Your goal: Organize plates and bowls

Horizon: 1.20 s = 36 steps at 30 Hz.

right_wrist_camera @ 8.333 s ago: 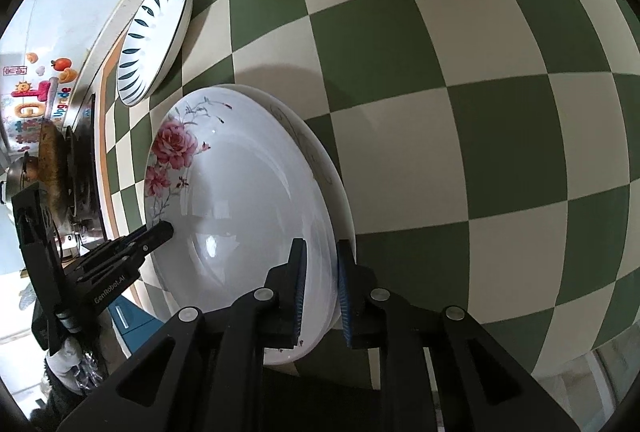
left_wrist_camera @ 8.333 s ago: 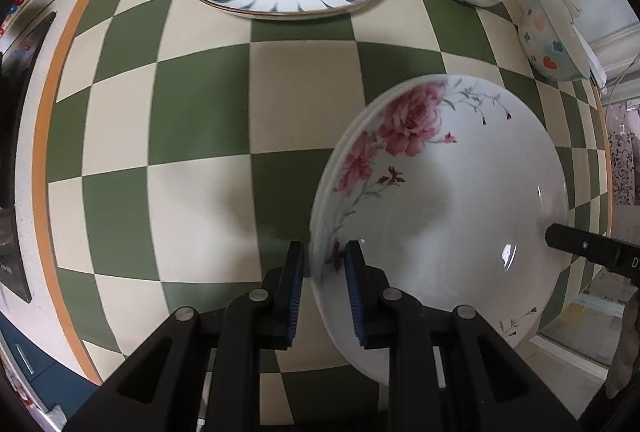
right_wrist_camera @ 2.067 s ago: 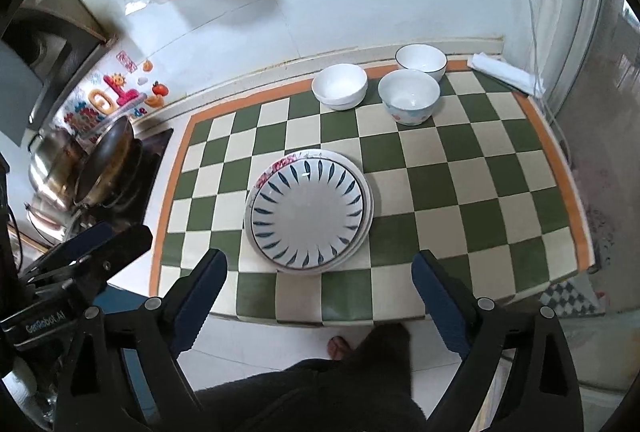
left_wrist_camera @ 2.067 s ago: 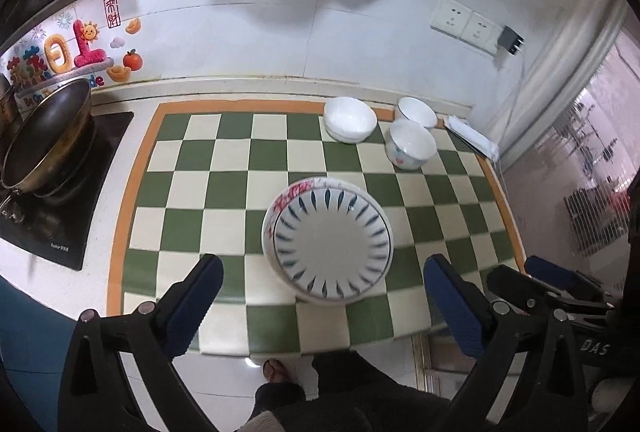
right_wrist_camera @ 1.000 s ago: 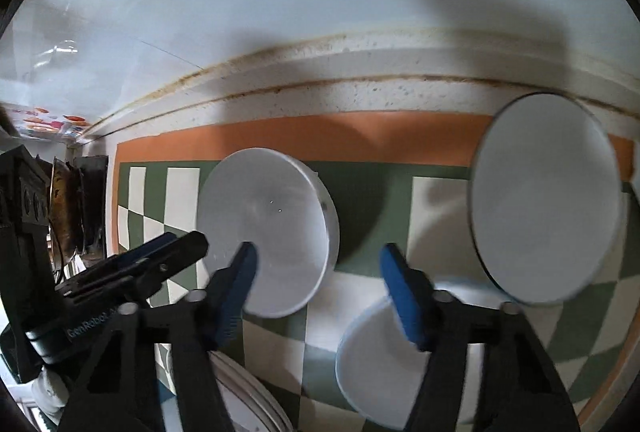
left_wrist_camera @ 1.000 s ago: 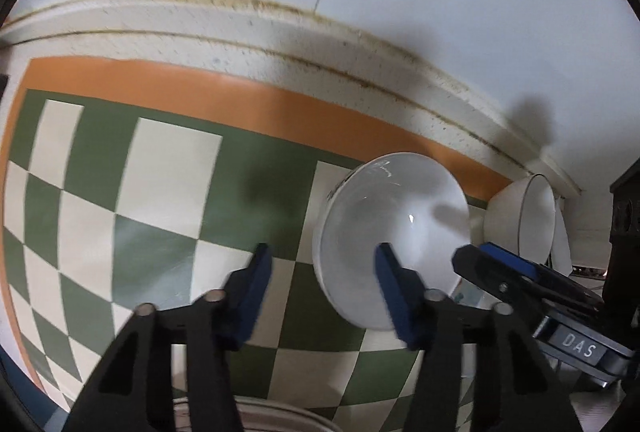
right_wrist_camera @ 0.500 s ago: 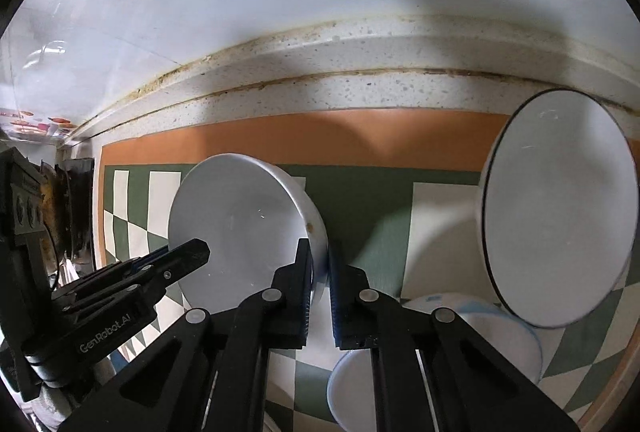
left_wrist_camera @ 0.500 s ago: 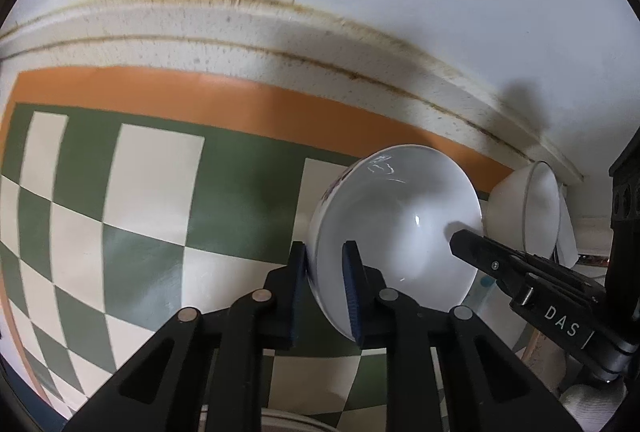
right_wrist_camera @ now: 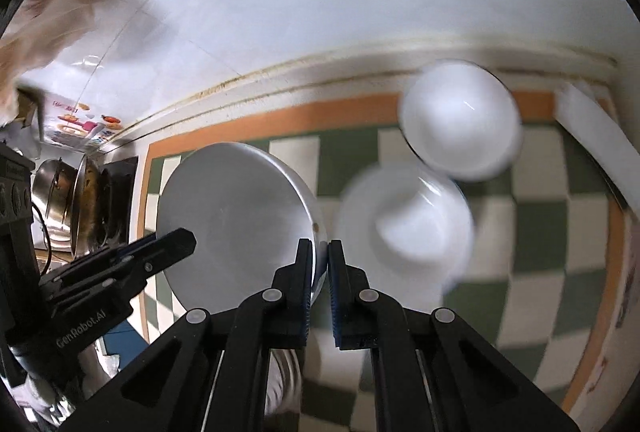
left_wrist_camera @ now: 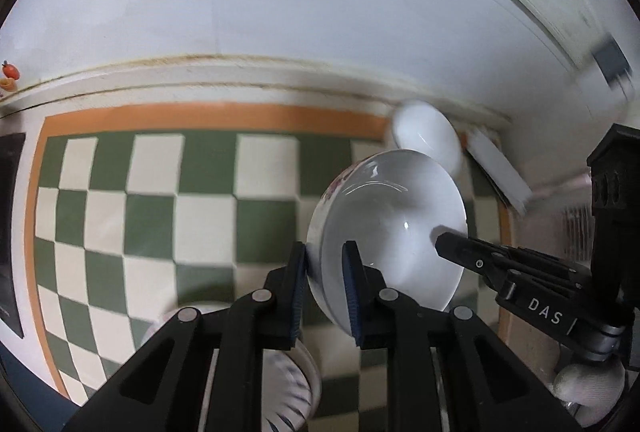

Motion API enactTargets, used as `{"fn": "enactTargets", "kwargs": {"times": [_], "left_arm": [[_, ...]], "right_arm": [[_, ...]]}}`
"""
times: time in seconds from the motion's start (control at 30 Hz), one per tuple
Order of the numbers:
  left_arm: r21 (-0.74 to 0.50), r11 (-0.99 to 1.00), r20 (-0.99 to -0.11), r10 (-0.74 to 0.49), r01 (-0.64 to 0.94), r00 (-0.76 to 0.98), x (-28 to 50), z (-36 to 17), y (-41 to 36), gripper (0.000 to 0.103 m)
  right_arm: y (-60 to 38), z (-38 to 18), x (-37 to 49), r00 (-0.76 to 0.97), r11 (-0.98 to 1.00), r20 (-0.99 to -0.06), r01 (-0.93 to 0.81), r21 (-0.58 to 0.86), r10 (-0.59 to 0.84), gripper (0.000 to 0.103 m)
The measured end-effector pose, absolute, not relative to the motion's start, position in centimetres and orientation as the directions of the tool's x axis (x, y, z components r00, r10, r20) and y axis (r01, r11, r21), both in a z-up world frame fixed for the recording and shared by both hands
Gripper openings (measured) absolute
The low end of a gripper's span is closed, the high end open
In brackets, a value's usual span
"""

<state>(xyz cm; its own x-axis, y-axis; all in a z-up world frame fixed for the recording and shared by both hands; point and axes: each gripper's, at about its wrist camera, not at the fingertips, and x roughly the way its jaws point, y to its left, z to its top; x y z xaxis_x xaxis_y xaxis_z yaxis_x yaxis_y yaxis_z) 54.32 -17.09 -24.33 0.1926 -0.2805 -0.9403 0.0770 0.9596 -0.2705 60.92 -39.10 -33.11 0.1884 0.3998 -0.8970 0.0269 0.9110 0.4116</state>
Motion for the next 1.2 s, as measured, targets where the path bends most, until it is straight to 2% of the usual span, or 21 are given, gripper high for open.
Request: {"fn": "enactTargets", "kwargs": {"times": [0.2,0.47,0.8,1.2], "left_arm": [[-0.319,0.937,-0.937,-0.334,0.143,0.105,48.7,-26.6,-21.2,0.016],[-0.308,0.937,-0.95,-0.311,0.165,-0.01,45.3,-31.5,-24.7,0.016],[-0.256,0.951,-0.966,-0.245,0.175,-0.08,44.0,-36.0,-27.0,0.016],[-0.221,0.957,-0.975,-0.21,0.185,-0.079,43.7,-36.8,-28.1,0.016]], "right_arm": [[-43.7,-33.3,52.4,0.181,0.906,-0.901,0.089,0.413,0.393,0.009],[-47.4,-38.1,46.3,0.13,0.898,-0.912,0.167,0.407,0.389,0.01],[-48.7,-42.6,44.7,0.074,0.896,-0.917,0.198,0.398,0.391,0.01],[-48.9,-44.2,44.7,0.038,0.899,-0.92,0.2,0.389,0.39,0.011]]}}
